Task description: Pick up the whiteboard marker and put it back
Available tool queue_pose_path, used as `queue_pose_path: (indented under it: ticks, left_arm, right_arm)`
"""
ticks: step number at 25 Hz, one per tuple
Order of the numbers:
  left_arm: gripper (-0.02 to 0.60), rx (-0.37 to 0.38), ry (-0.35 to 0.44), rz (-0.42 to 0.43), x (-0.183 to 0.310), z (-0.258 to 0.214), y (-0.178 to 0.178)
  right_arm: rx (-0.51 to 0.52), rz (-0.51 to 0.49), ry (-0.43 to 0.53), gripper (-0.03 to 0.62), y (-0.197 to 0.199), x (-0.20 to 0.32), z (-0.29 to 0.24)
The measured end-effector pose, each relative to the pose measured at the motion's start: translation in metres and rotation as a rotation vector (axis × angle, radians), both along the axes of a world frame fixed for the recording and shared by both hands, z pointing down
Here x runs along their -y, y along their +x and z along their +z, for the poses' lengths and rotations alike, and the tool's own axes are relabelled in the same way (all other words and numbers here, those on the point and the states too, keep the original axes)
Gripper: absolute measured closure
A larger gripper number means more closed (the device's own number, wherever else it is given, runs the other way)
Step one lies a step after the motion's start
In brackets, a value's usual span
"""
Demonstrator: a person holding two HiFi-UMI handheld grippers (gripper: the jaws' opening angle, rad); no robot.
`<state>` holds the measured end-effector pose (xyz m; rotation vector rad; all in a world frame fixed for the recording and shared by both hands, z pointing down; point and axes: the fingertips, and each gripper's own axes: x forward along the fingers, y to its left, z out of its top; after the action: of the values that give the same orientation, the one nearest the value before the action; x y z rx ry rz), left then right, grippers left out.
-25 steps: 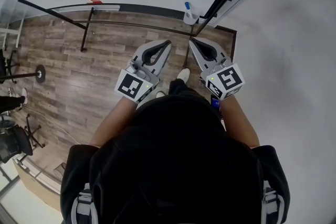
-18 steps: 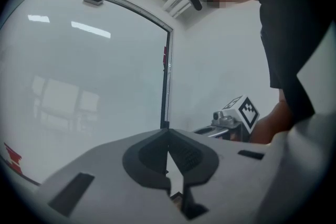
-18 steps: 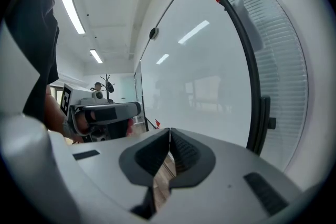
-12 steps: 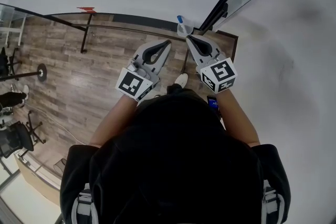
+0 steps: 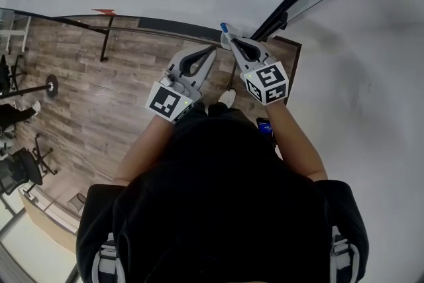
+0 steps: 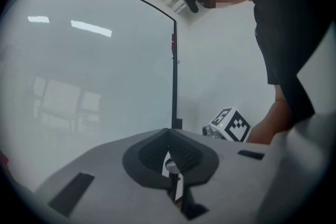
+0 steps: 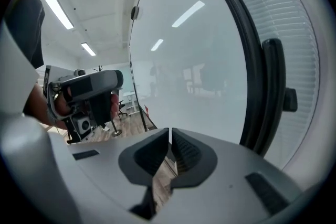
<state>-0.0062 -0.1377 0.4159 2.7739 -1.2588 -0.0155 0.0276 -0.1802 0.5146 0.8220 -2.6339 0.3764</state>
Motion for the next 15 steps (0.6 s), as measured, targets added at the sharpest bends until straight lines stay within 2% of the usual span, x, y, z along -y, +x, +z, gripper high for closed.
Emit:
queue_pose_path:
  ticks: [4, 7, 11, 15]
  left_arm:
    - [0.578, 0.000, 0.015, 0.034, 0.008, 0.005, -0.005]
    - [0.578, -0.007, 0.026, 0.061, 0.011, -0.001, -0.008]
    - [0.578, 0.025, -0.019, 0.087, 0.018, 0.009, -0.014]
    - [0.578, 0.010, -0.017, 0.123, 0.023, 0.010, -0.021]
  right_arm:
    - [-0.035, 0.033, -0.048, 0.553, -0.003, 0.010, 0.023]
    - [-0.056, 0.068, -0.067, 0.546, -0.002, 0.015, 0.030]
    - [-0.088, 0.111, -0.090, 0.545, -0.003, 0.023, 0.048]
    - [-0.127, 0.145, -0.105, 0.539, -0.009, 0.032, 0.066]
